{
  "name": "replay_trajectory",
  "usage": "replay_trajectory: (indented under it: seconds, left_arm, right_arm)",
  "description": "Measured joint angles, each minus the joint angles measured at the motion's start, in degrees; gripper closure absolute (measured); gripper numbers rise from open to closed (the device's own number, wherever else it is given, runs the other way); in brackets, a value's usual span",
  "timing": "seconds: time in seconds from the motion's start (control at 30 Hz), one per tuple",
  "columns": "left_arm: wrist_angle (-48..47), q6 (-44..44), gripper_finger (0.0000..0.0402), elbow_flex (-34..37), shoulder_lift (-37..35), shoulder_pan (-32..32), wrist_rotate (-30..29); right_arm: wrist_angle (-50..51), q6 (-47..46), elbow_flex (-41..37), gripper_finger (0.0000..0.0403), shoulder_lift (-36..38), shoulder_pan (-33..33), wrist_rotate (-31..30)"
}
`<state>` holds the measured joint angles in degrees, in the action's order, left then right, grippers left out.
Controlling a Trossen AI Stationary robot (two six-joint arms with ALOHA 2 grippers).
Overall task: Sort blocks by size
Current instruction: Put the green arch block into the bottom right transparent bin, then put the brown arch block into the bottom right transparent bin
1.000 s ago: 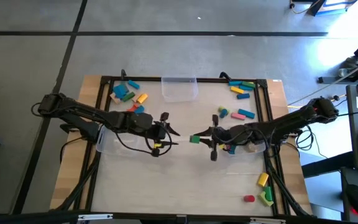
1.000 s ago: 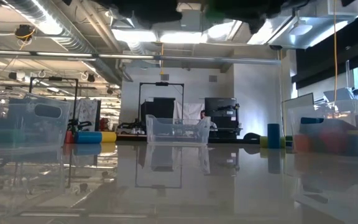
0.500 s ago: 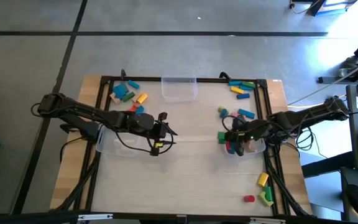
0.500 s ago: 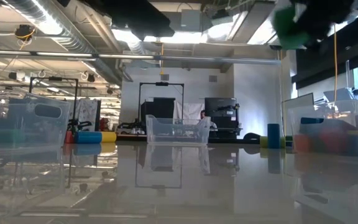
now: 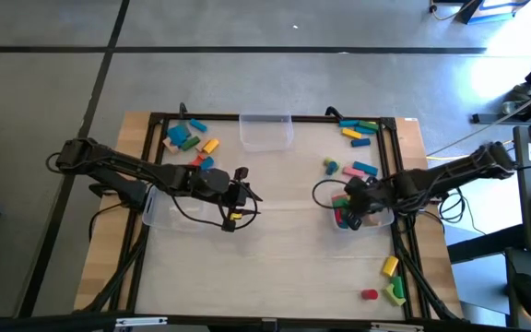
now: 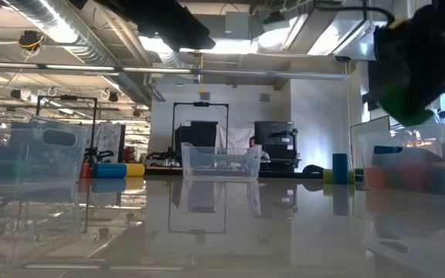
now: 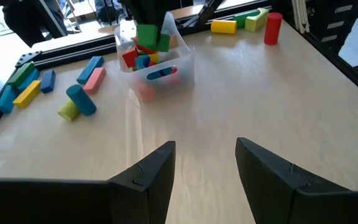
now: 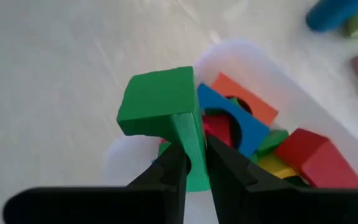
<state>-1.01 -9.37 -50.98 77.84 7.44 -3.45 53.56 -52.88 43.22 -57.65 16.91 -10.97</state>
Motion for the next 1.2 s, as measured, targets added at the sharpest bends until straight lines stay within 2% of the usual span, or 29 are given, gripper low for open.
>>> replay_trajectory:
  seconds: [0.3,0.47,0.57,0.8,0.9,1.03,1.2]
  left_arm:
    - [-0.4,0.3,0.0238,0.0,0.0,0.0,0.0]
    - [-1.8,0.4,0.0238,0.0,0.0,0.0,0.0]
    - [-1.6,1.1,0.0238,0.0,0.0,0.0,0.0]
    - [-1.5,1.7,0.0238,0.0,0.0,0.0,-1.0]
    - [-2.0,1.8,0.0238,0.0,-0.6,0.0,-4.0]
    - [-3.3,2.2,0.0238,0.0,-3.0,0.0,-8.8]
    - [-10.1,5.8,0.0238,-0.4,-6.8,-0.8,-15.6]
  right_arm:
    - [3.6,-0.4,0.0,0.0349,-7.1,0.0,3.8]
    - [6.3,-5.7,0.0,0.0343,-9.3,-0.1,4.0]
    - [7.5,-7.2,0.0,0.0313,-10.0,-0.1,4.8]
    - [7.5,-7.3,0.0,0.0214,-10.1,-0.1,9.4]
    - [8.0,-7.8,0.4,0.0186,-10.1,-0.1,11.9]
    - [9.9,-8.2,3.4,0.0171,-9.8,0.0,11.7]
    - [10.6,-6.1,7.6,0.0169,-8.4,0.0,6.2]
